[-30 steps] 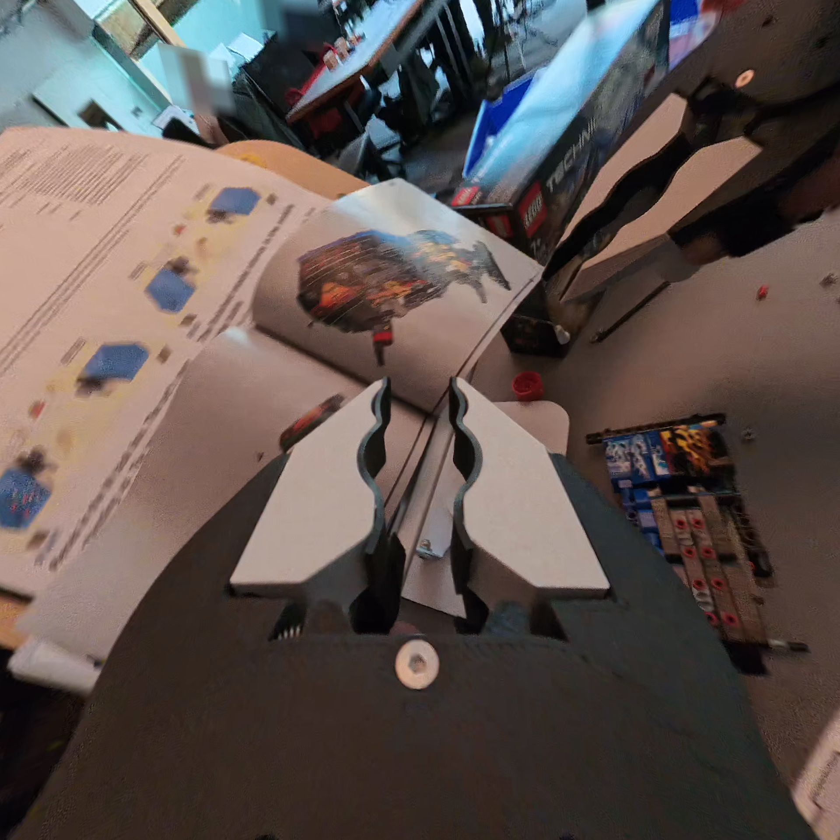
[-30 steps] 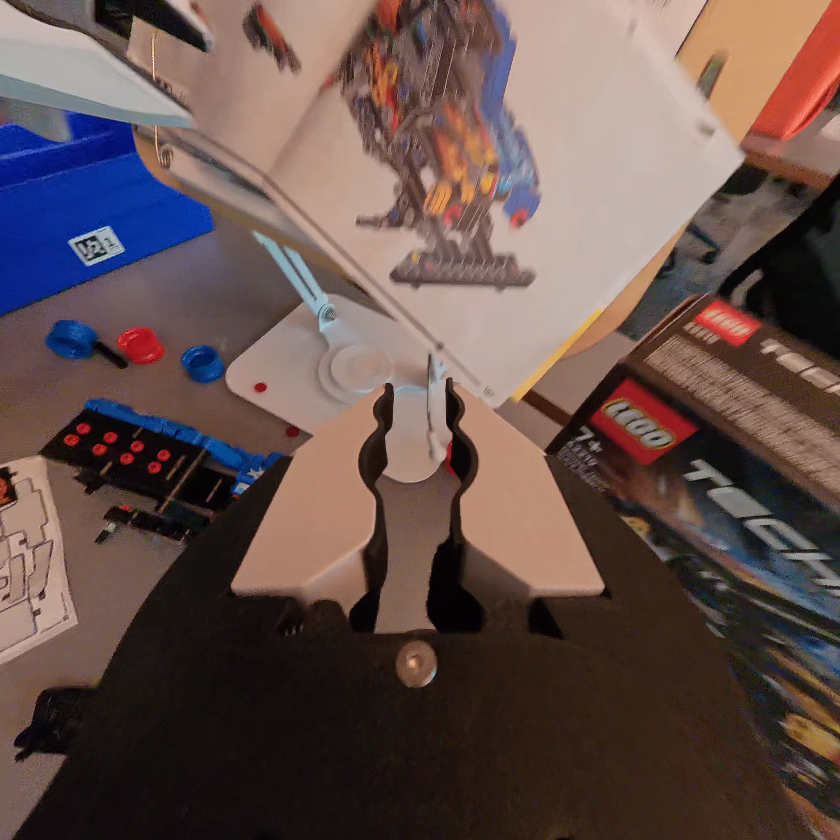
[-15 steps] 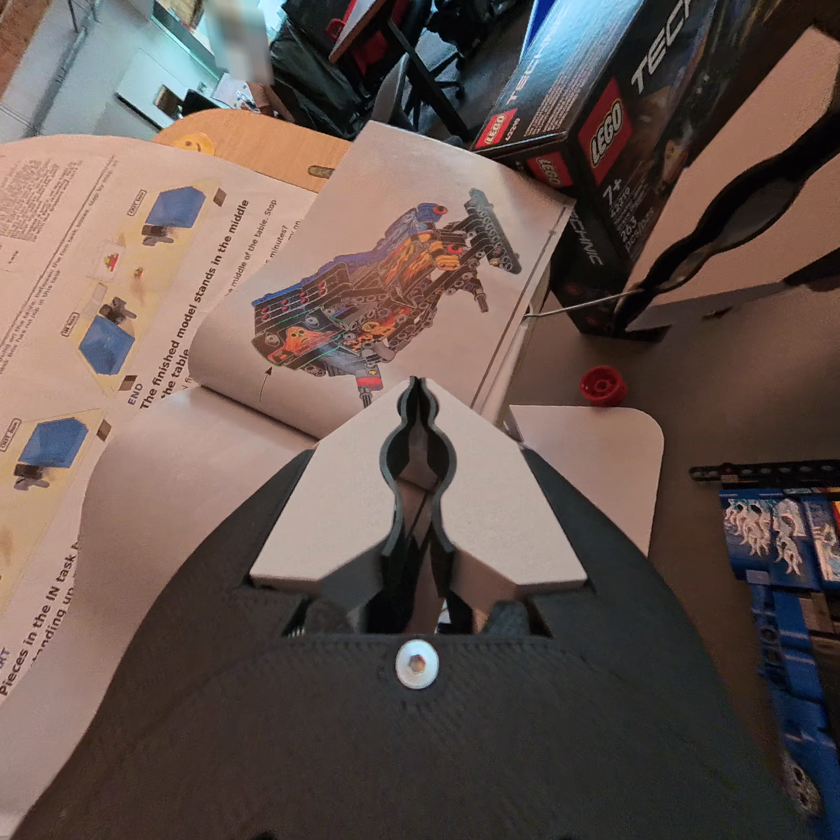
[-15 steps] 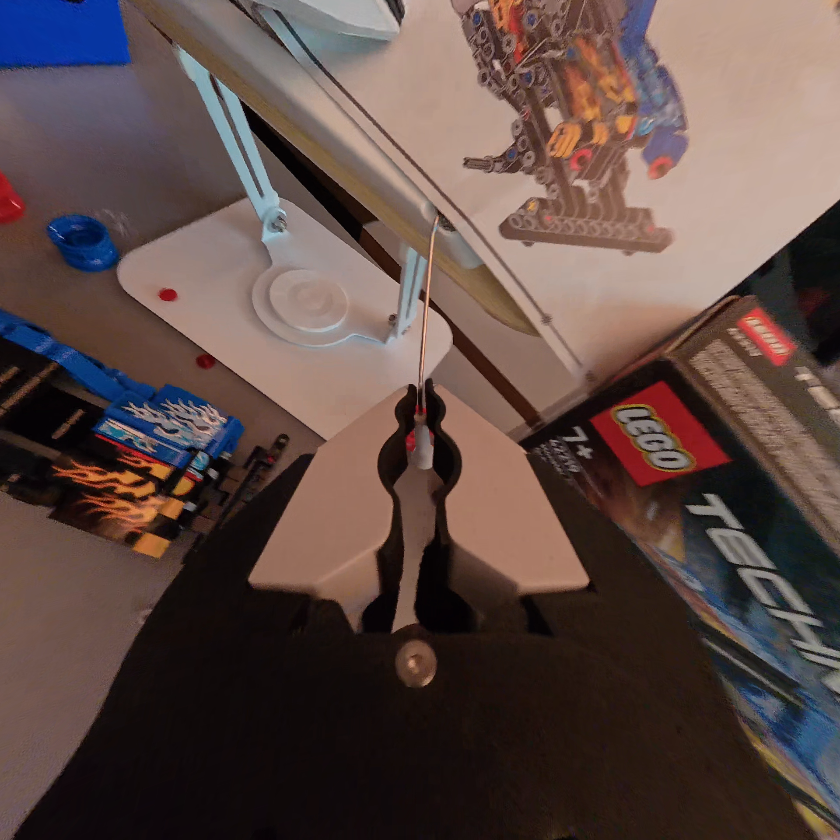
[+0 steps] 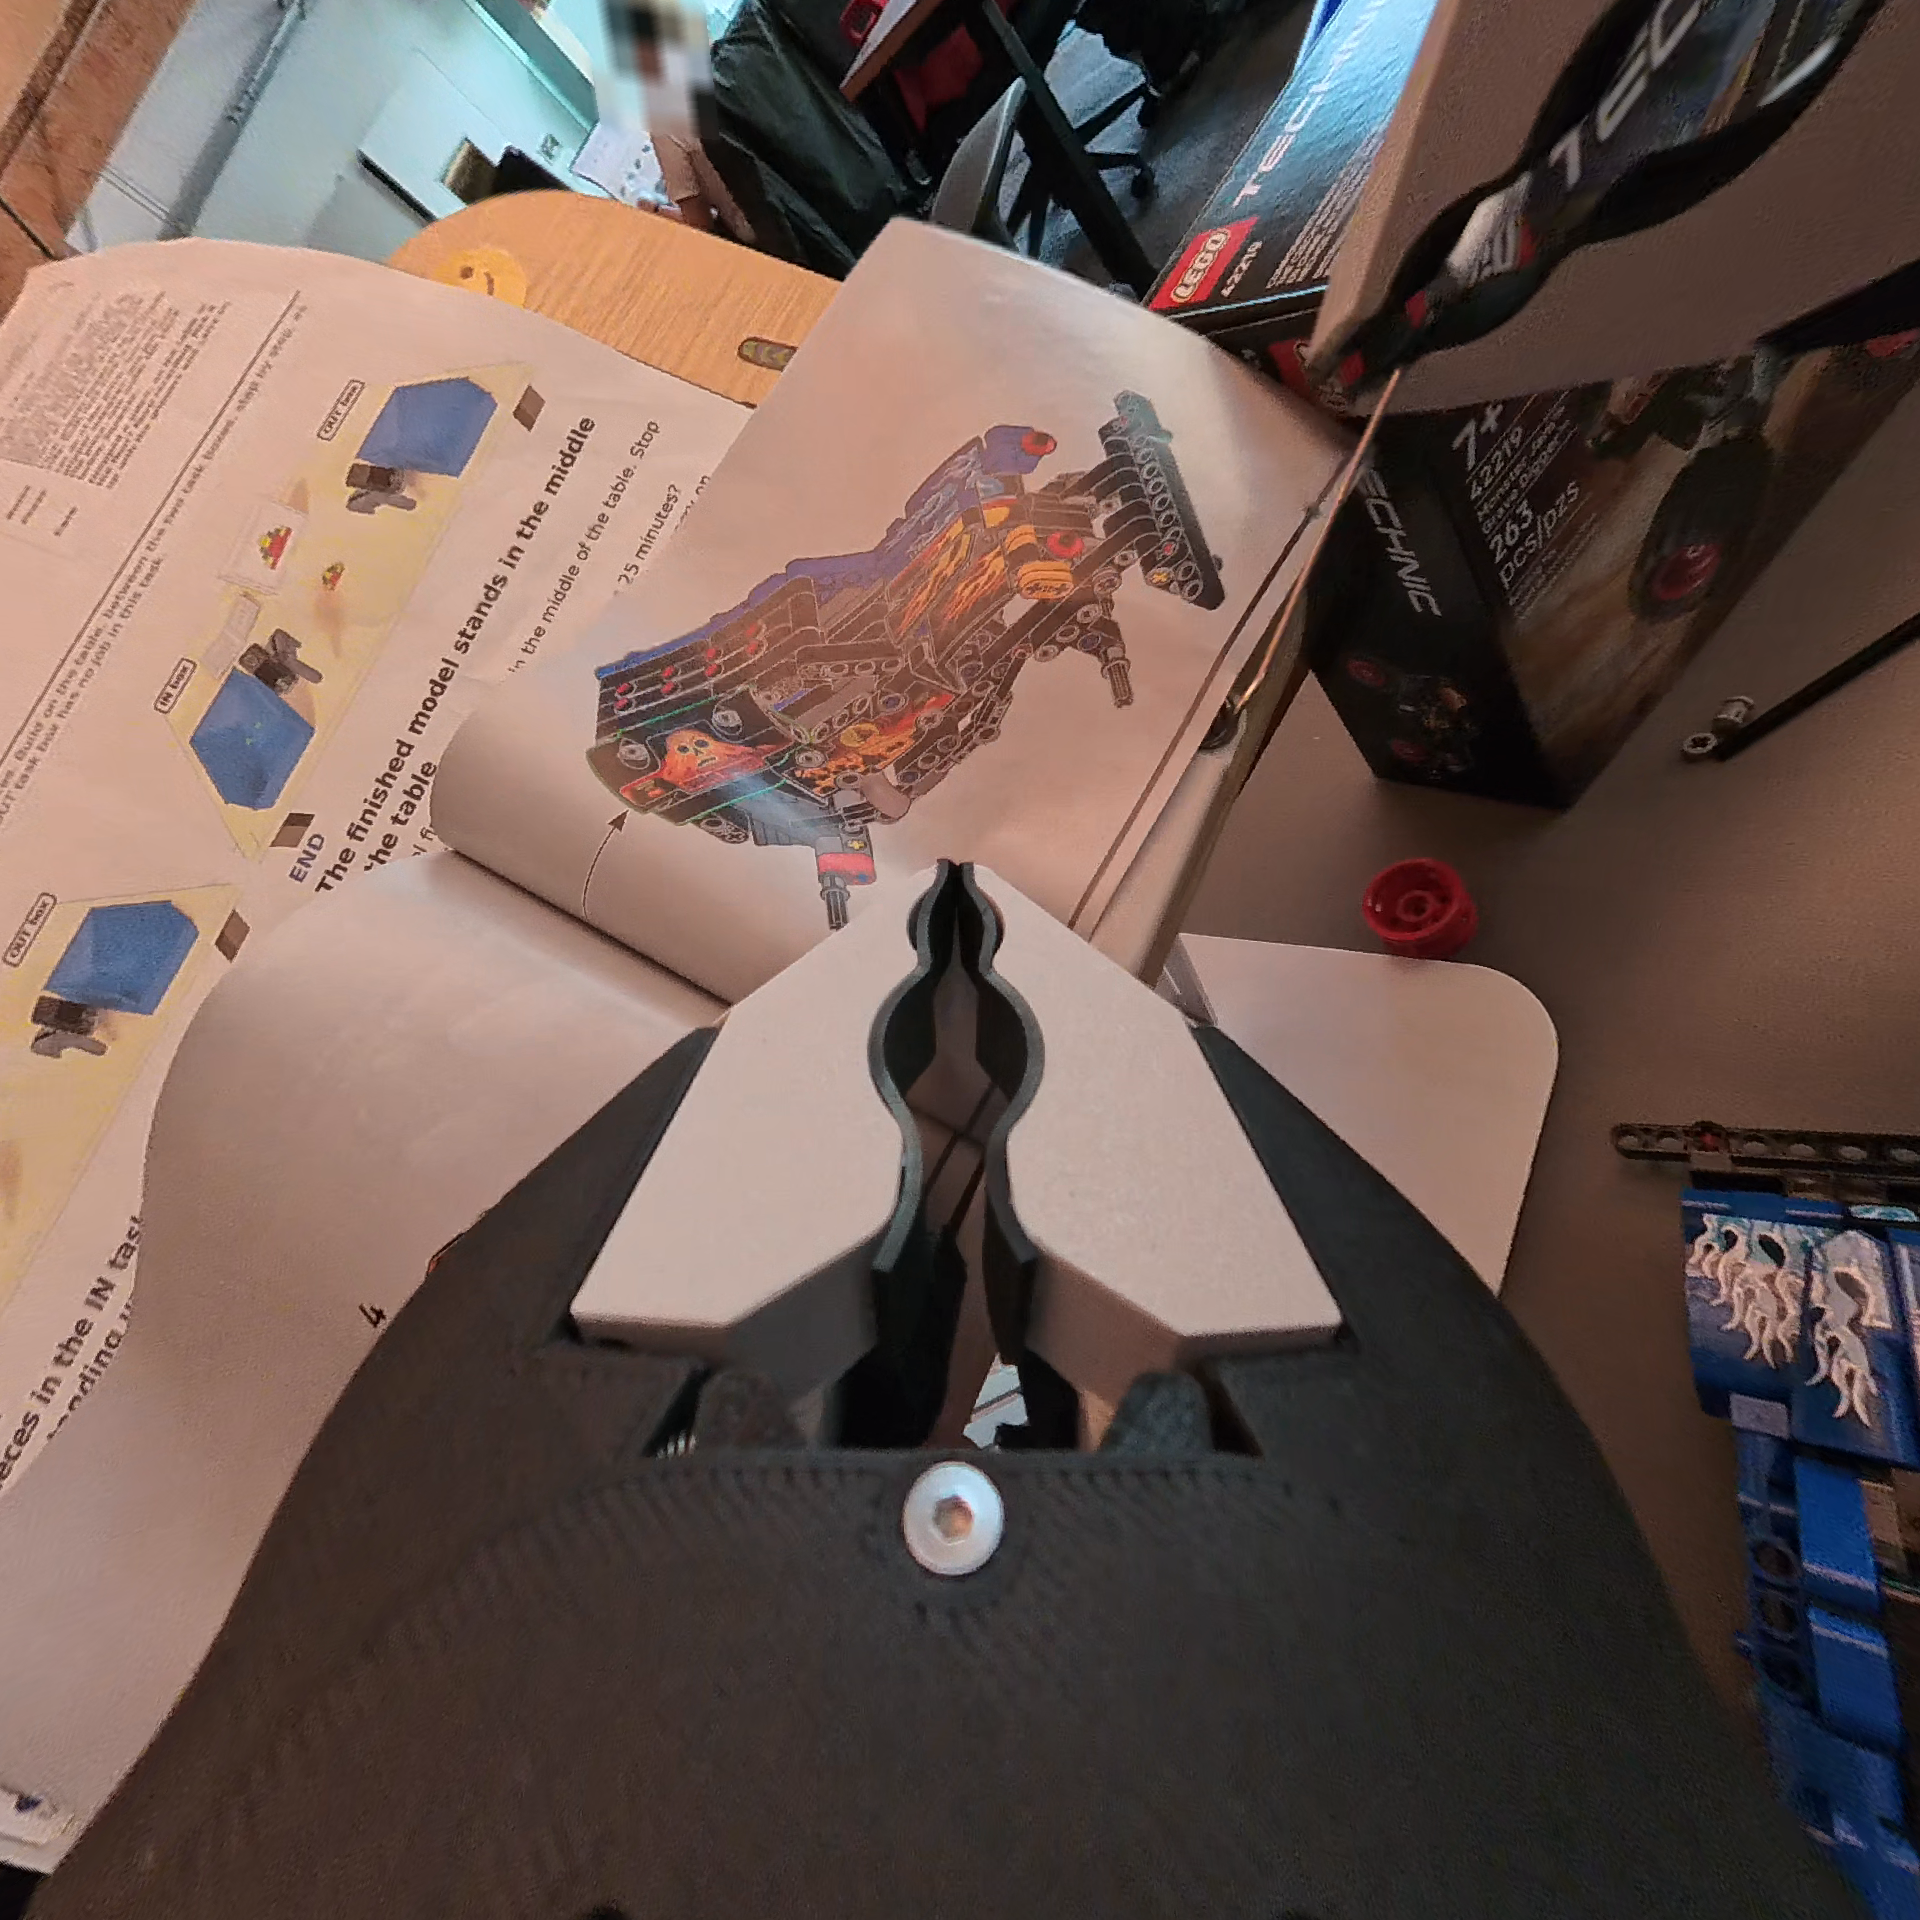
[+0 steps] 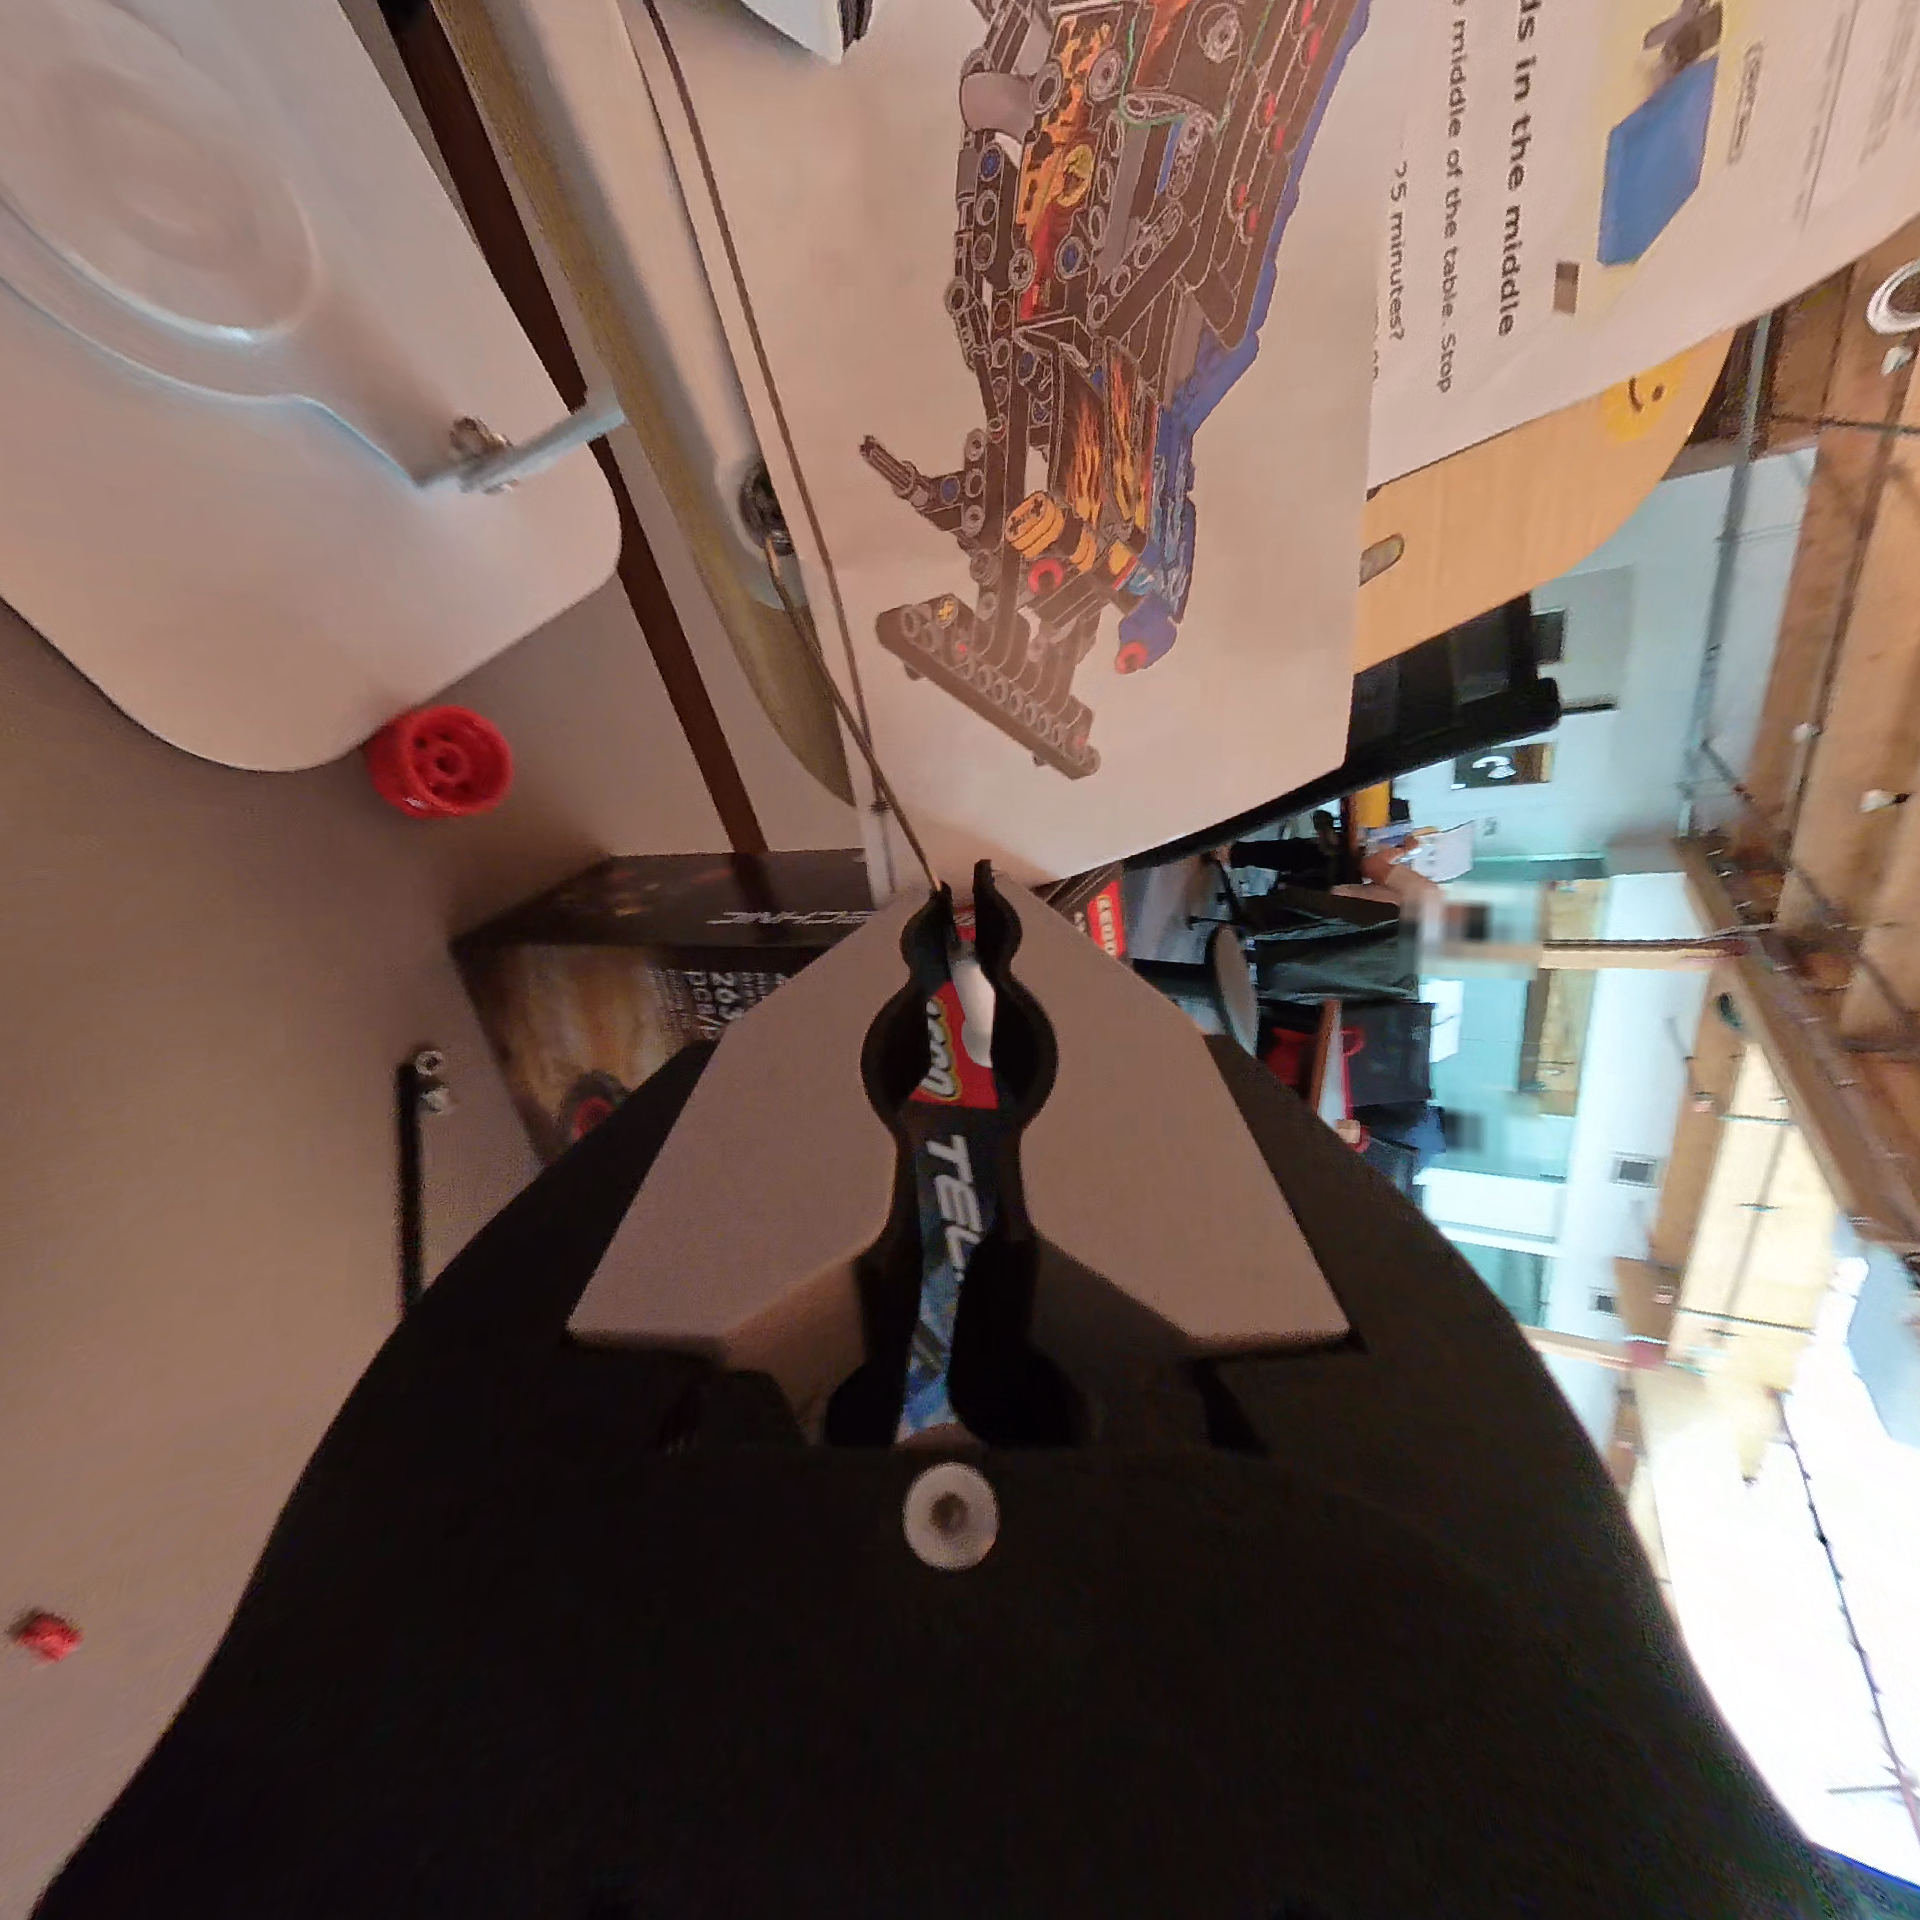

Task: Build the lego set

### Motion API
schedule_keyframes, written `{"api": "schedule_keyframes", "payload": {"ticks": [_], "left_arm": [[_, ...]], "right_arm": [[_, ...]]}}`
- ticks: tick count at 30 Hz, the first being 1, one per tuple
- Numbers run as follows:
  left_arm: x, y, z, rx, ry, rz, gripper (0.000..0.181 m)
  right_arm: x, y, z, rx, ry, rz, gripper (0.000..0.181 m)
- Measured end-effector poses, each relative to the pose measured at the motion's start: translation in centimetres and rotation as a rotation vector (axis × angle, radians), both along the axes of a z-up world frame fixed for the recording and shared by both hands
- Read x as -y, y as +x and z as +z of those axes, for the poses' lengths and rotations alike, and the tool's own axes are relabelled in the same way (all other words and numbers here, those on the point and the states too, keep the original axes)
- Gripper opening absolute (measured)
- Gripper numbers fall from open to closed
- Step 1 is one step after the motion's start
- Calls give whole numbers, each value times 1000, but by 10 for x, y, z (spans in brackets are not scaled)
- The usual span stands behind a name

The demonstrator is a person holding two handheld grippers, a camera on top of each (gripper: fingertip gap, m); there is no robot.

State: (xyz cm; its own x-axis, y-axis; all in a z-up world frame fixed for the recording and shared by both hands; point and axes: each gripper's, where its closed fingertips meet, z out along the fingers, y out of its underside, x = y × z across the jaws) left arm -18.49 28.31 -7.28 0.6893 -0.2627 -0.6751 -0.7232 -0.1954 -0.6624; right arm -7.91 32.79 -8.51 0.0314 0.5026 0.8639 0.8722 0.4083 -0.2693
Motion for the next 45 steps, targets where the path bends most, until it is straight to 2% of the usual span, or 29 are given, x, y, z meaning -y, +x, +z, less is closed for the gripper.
{"api": "schedule_keyframes", "payload": {"ticks": [5, 8, 11, 14, 17, 20, 23, 25, 28, 34, 36, 38, 41, 45], "left_arm": [[0, 2, -1, -10, 23, 14, 0], [-1, 2, 0, -6, 31, 37, 0], [4, 8, 5, 8, 58, 37, 3], [16, 17, 12, -31, 108, 41, 28], [38, 41, 11, -32, 95, -27, 43], [68, 61, 4, -80, 57, -116, 44], [99, 62, -8, -63, -26, -150, 45], [117, 53, -18, -28, -103, -145, 49], [131, 19, -19, -65, -90, -77, 43], [117, -69, 1, -152, -47, 67, 41], [114, -82, -2, -170, -114, 45, 48], [117, -94, -20, -174, -283, 43, 64], [109, -107, -20, -264, -271, 56, 62], [104, -117, -21, -382, -179, 127, 49]], "right_arm": [[-23, -15, 9, 54, 94, 37, 6], [-36, -24, 8, 45, 78, 46, 10], [-40, -18, 19, 6, 27, 16, 29], [-41, -3, 33, -37, 5, -26, 44], [-25, 10, 46, -65, 24, -12, 41], [7, 23, 51, -102, -8, 32, 33], [39, 40, 46, -120, -65, 66, 30], [59, 54, 42, -146, -103, 84, 29], [87, 71, 30, -183, -186, 109, 28], [121, 69, 3, -228, -271, 166, 27], [130, 63, -6, -228, -305, 179, 28], [136, 59, -15, -222, -324, 186, 28], [144, 51, -28, -214, -352, 203, 28], [148, 44, -39, -223, -369, 213, 27]]}}
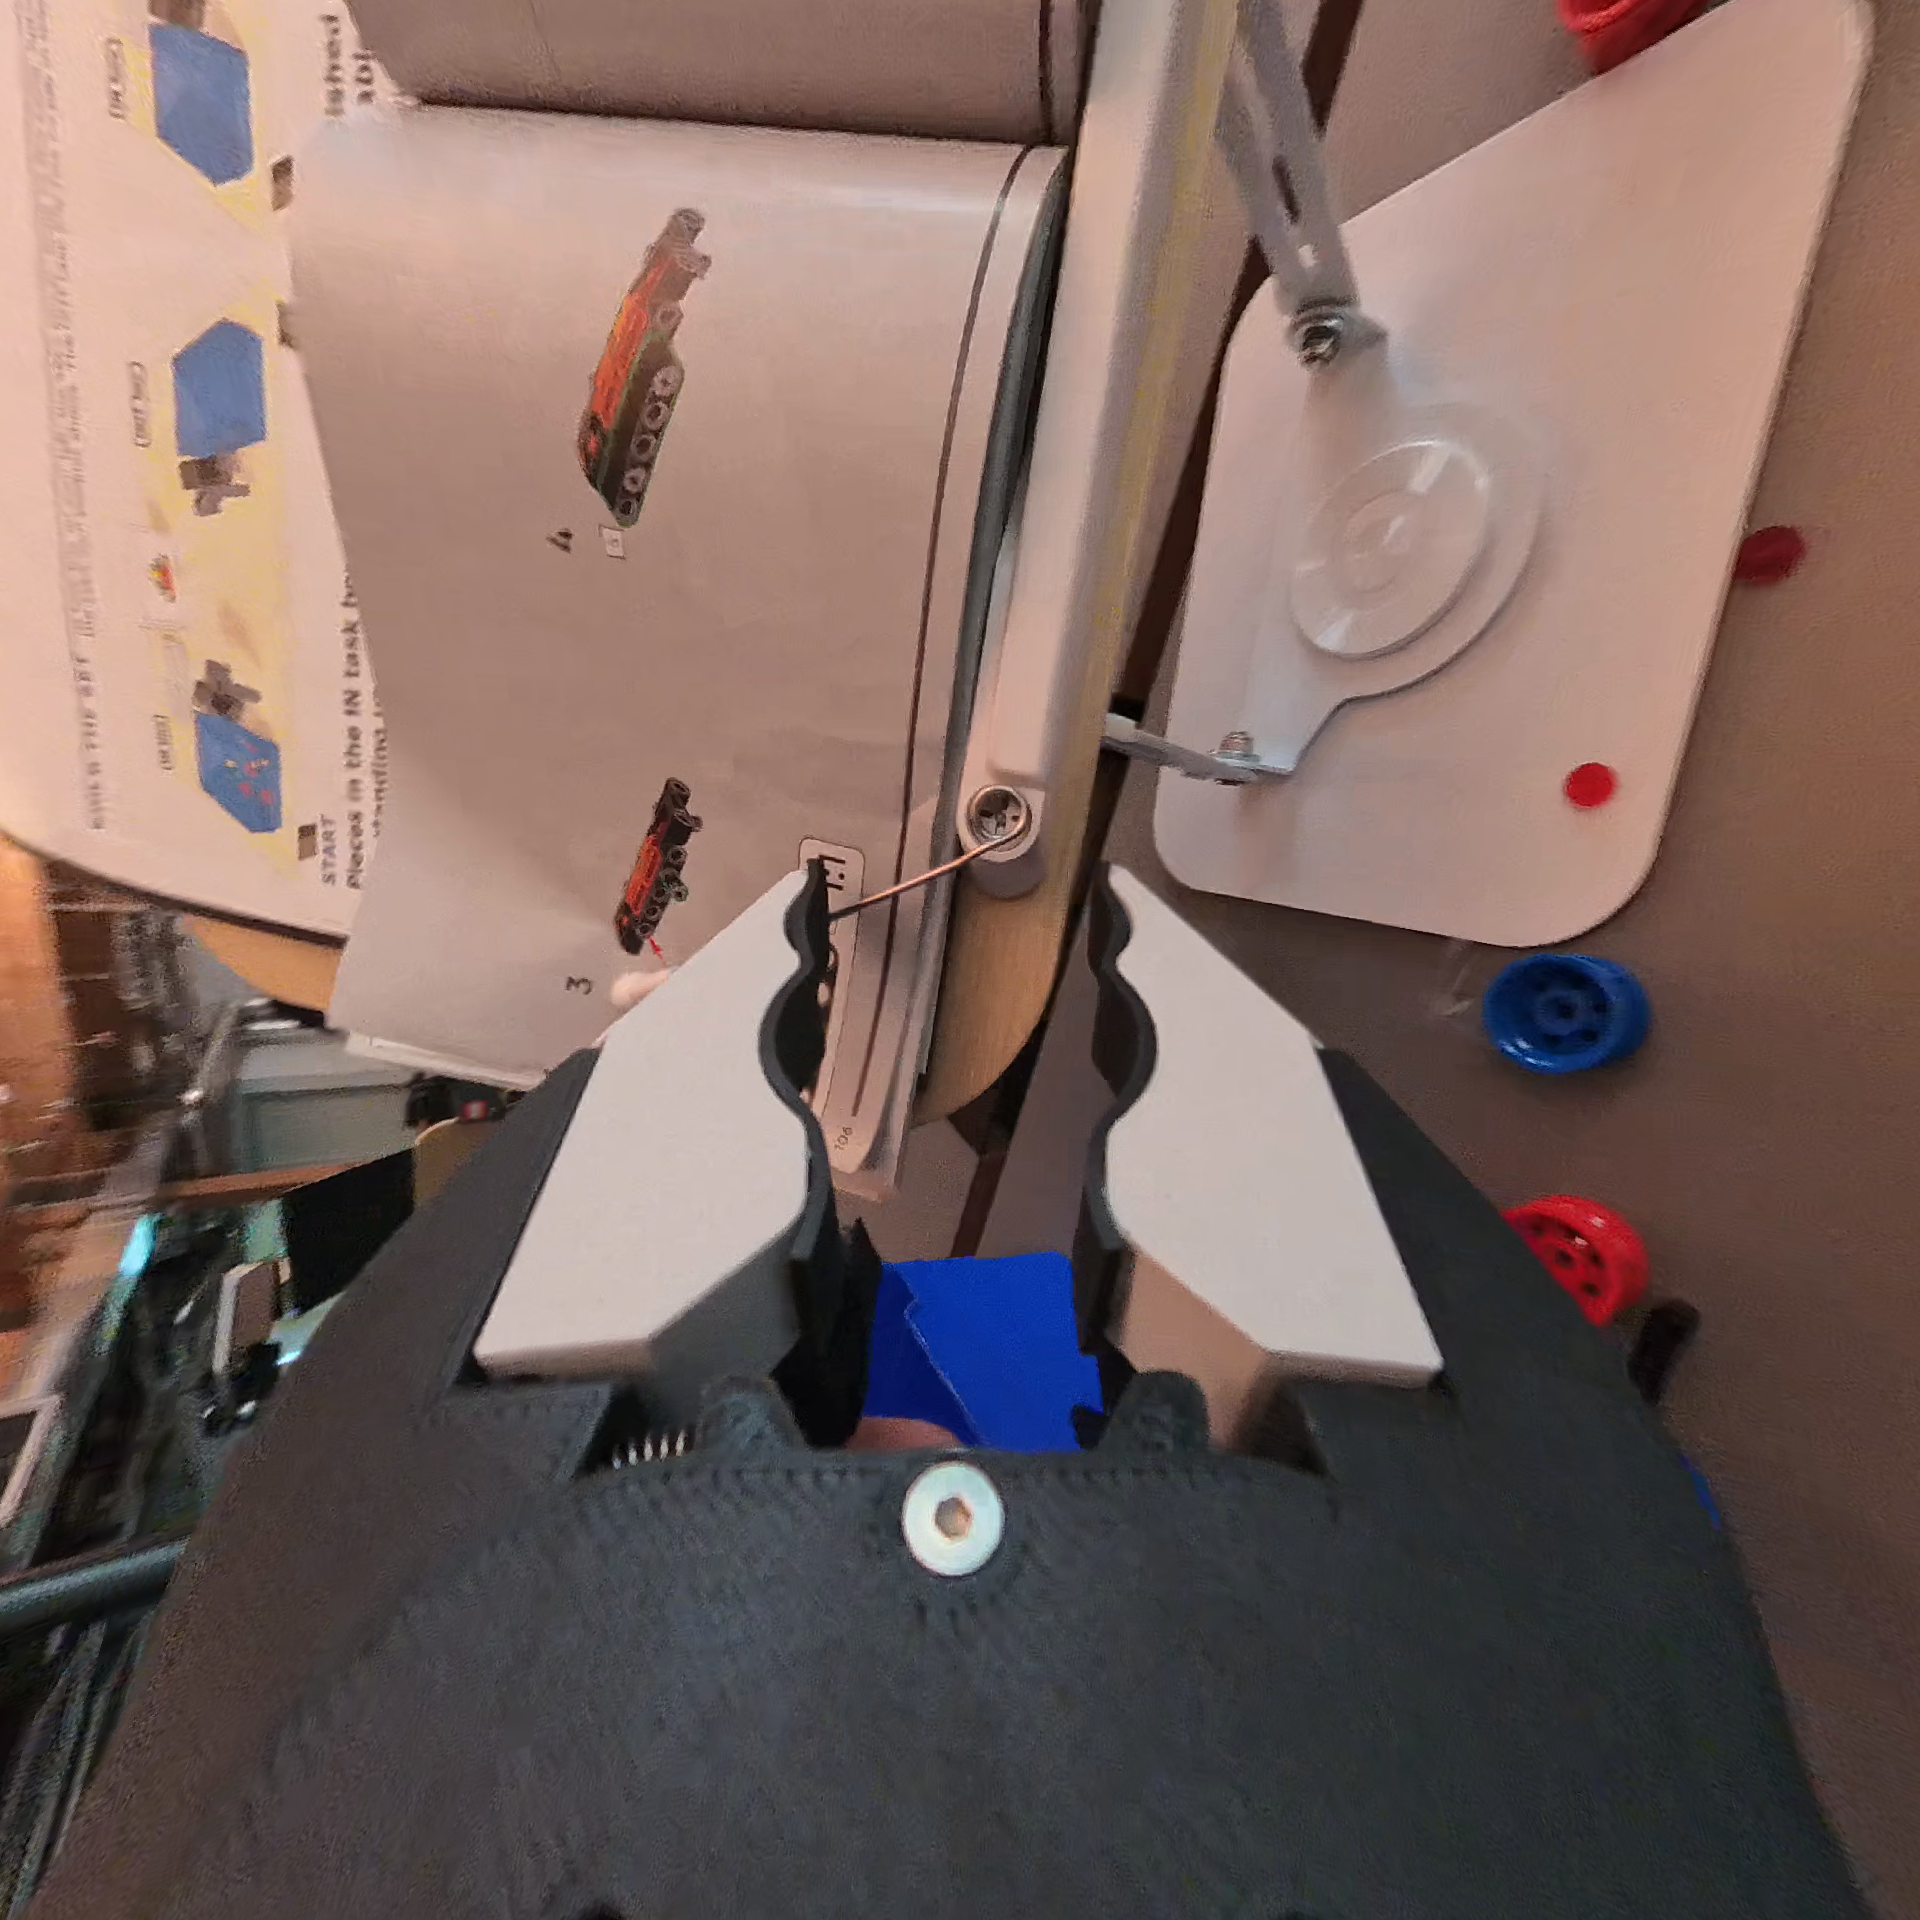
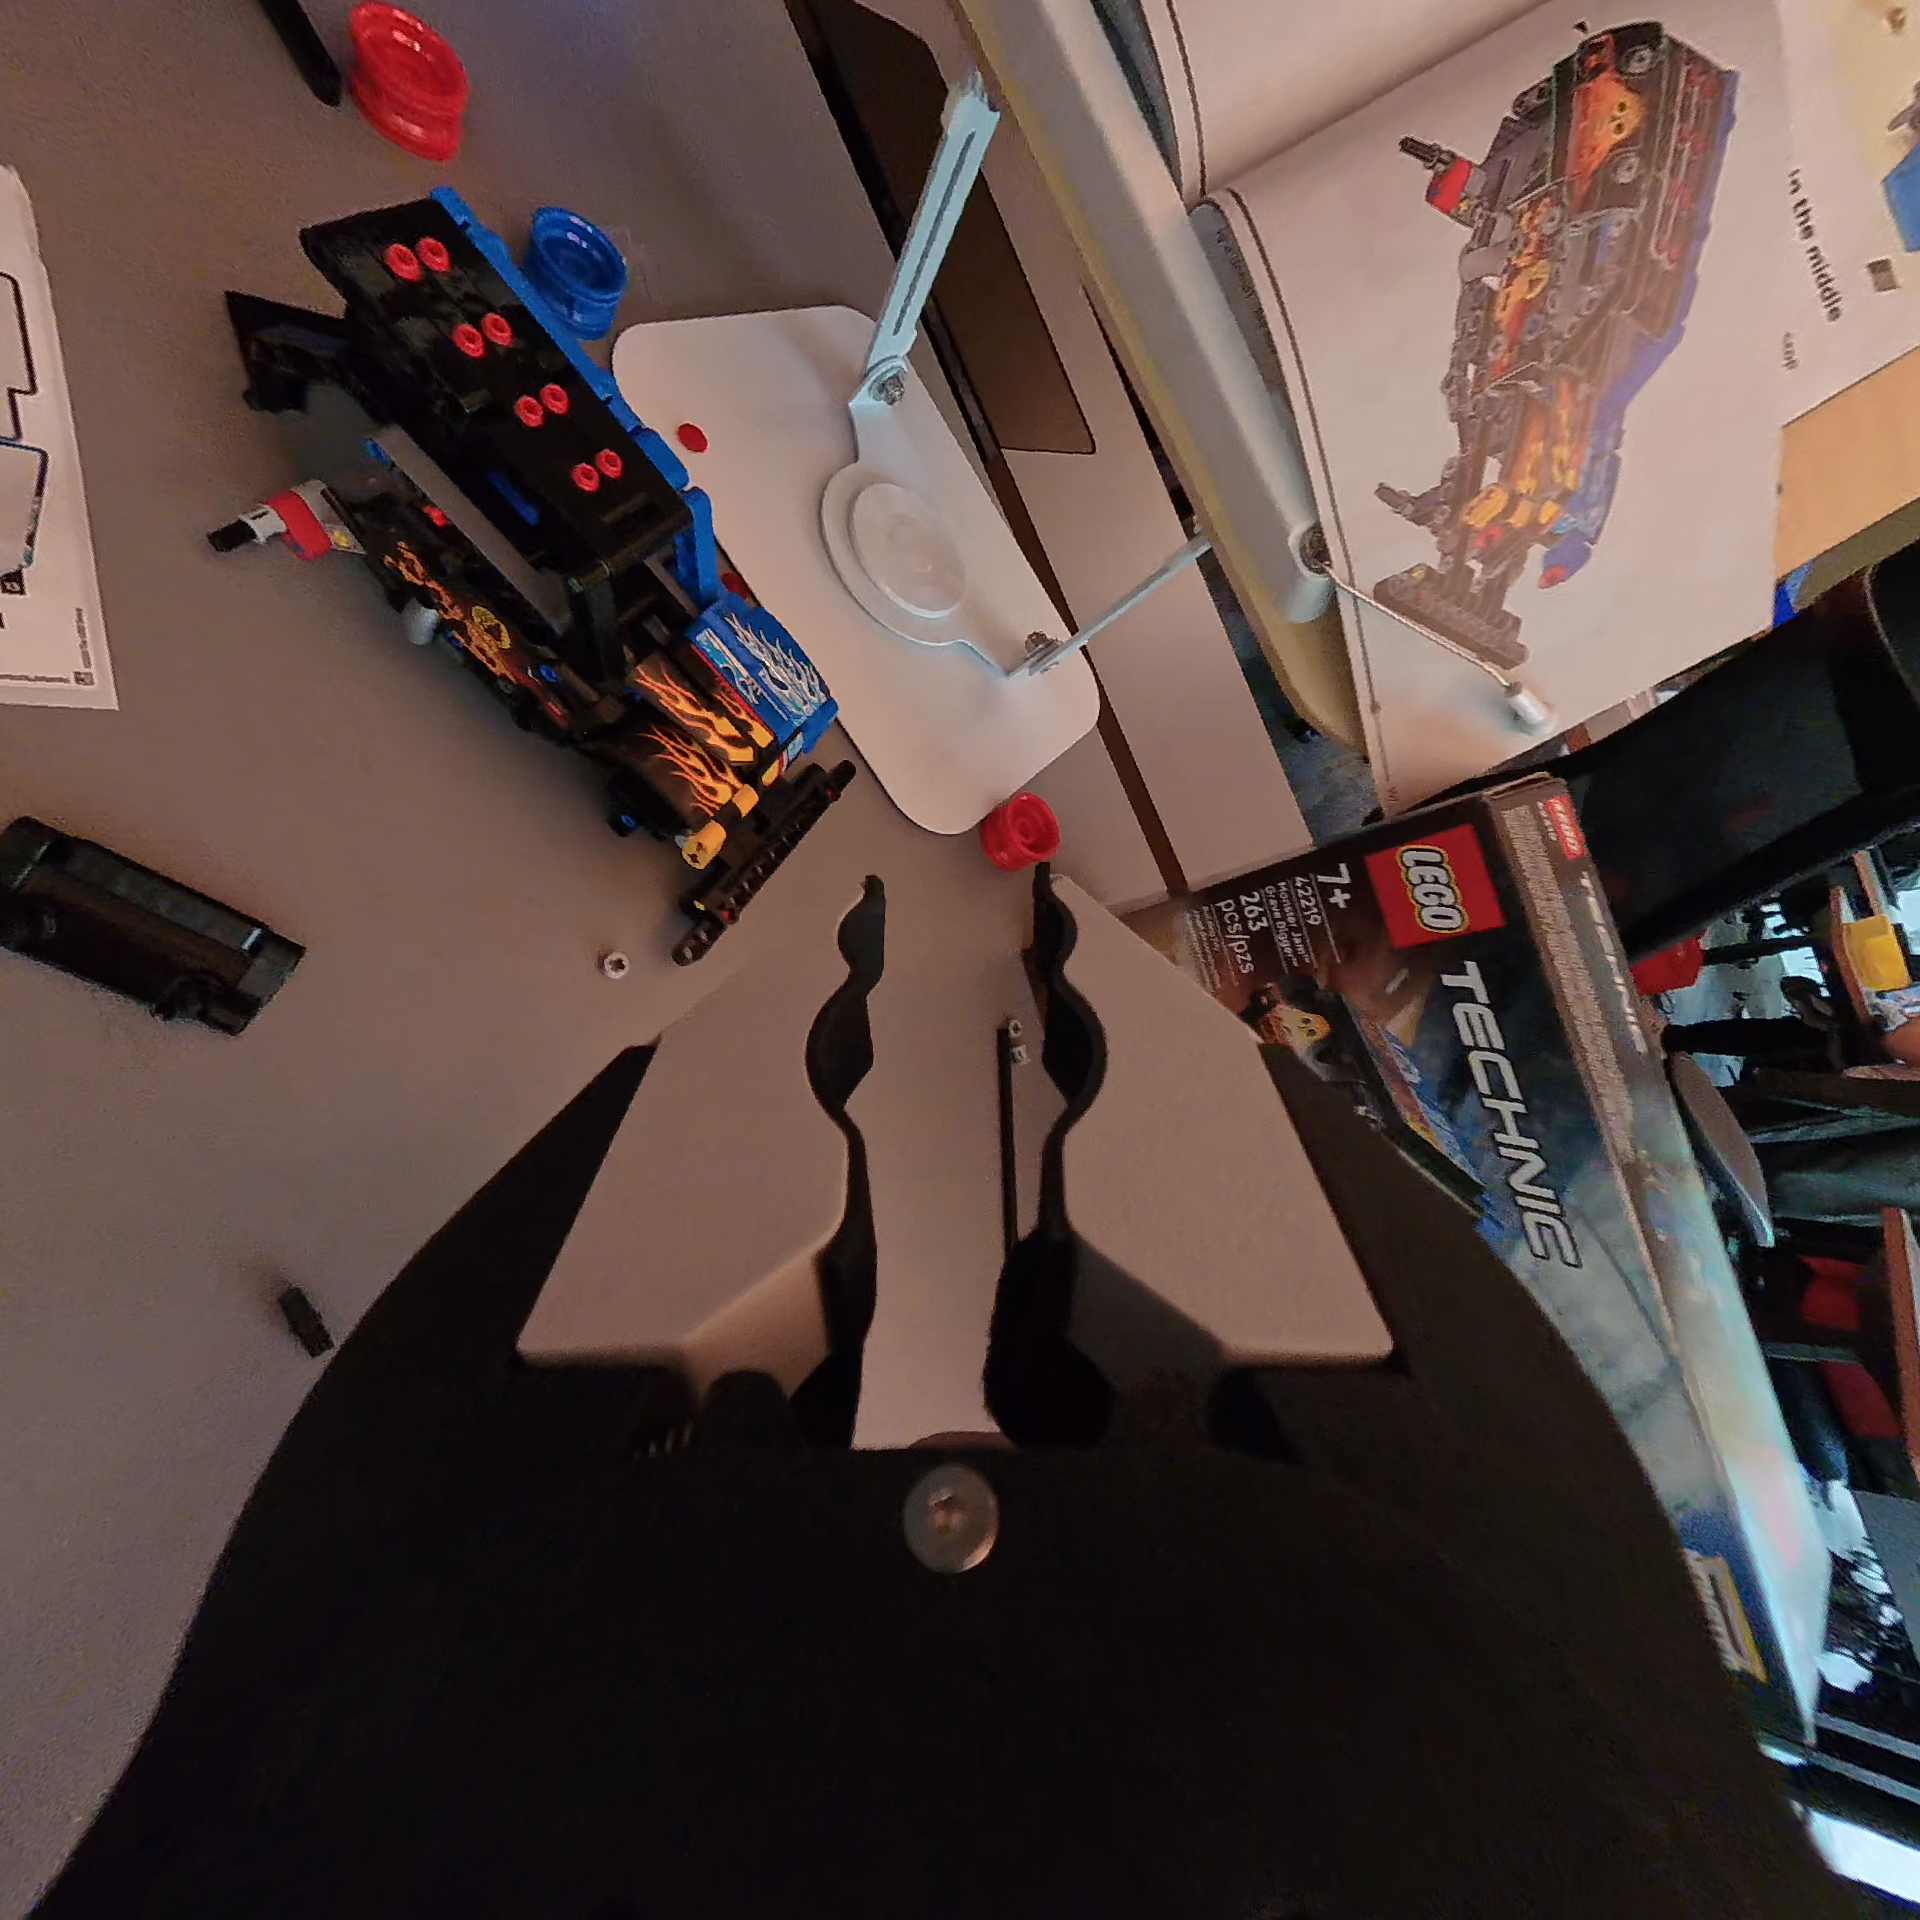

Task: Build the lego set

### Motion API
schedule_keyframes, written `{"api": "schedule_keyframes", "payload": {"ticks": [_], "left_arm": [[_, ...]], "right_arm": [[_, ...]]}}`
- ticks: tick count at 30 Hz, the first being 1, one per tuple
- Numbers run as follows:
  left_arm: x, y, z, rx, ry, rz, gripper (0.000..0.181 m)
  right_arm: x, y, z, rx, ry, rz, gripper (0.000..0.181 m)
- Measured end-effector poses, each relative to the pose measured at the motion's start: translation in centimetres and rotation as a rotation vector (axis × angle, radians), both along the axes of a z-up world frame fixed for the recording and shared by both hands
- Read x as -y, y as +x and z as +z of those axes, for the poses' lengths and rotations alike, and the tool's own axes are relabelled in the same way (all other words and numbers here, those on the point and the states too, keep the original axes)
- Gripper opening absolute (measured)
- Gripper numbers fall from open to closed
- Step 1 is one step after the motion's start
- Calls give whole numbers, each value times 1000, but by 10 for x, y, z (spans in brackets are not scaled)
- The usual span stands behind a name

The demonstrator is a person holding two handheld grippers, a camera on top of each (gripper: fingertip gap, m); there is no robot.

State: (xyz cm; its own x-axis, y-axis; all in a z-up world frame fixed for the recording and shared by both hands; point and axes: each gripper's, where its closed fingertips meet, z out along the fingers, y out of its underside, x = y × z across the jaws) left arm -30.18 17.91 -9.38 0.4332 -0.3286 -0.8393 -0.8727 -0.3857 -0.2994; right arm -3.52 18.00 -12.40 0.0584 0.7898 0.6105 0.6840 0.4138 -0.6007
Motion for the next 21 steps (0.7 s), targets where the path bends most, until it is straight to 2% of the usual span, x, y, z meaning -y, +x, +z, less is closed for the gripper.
{"api": "schedule_keyframes", "payload": {"ticks": [3, 10, 12, 13, 15, 17, 21], "left_arm": [[-3, -3, 2, -34, 91, 16, 41], [-2, -3, 3, -13, 159, 33, 42], [3, -3, 9, 8, 189, 43, 69], [8, -1, 16, 16, 219, 35, 73], [22, 11, 26, 72, 250, -9, 68], [39, 23, 19, 132, 184, -46, 59], [67, 61, -15, 280, 15, -133, 63]], "right_arm": [[0, -2, -5, -10, -19, 6, 25], [-5, 0, -4, -44, -34, -6, 28], [-6, 3, 1, -76, -46, -10, 30], [-6, 5, 4, -91, -57, -12, 31], [-7, 11, 5, -112, -87, -16, 32], [-9, 19, 4, -118, -114, -24, 33], [-2, 35, -14, -57, -221, -1, 38]]}}
